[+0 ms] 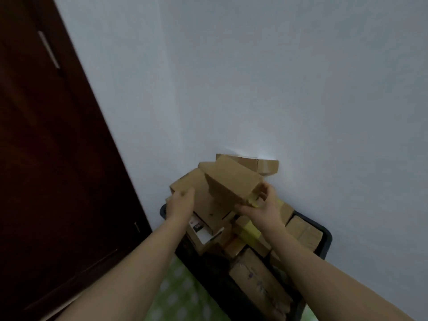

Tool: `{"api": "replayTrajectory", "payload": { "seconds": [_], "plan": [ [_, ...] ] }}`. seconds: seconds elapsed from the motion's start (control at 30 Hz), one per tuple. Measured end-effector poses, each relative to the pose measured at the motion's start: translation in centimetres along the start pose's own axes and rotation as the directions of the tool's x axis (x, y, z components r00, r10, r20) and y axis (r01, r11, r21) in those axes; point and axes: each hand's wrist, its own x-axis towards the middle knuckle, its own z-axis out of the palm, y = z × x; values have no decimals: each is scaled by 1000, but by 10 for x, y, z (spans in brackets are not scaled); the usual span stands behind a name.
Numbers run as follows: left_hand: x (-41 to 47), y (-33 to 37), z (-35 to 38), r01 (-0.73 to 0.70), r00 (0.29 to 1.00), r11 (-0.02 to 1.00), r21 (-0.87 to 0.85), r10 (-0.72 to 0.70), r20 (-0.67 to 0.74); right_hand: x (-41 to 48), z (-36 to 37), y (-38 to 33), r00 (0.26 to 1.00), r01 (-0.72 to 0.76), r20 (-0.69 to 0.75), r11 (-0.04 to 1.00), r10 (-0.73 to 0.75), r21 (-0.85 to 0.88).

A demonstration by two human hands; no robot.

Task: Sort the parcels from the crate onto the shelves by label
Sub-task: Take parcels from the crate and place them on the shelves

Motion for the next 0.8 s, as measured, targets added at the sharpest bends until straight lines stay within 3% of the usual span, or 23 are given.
{"api": "replayTrajectory", "payload": {
  "seconds": [0.1, 0.23, 0.37, 0.43, 0.5, 0.57, 0.67, 0.8],
  "plan": [
    [-46, 10, -19, 146, 989, 923, -357, -126, 79, -28, 4, -7, 946, 312, 143, 940, -293, -136],
    [-96, -1, -56, 229, 973, 865, -447, -201, 110, -68, 24, -19, 798, 587, 309, 784, -518, -202],
    [-140, -28, -124, 210, 966, 815, -540, -260, -16, -113, 62, -33, 634, 714, 474, 698, -611, -55],
    [-165, -44, -163, 158, 965, 825, -542, -246, -94, -138, 81, -46, 625, 596, 565, 796, -539, 101],
    [-190, -61, -202, 107, 960, 834, -542, -228, -162, -165, 104, -63, 689, 231, 653, 949, -314, 212],
    [-217, -77, -239, 72, 956, 833, -548, -214, -199, -191, 129, -80, 674, -86, 734, 977, -89, 197],
    [-258, -101, -295, -1, 946, 791, -612, -199, -258, -236, 163, -108, 523, -282, 850, 954, 62, 104],
    [-316, -140, -373, -99, 914, 781, -617, -173, -366, -316, 208, -144, 262, -383, 964, 921, 39, 66]
  ]
}}
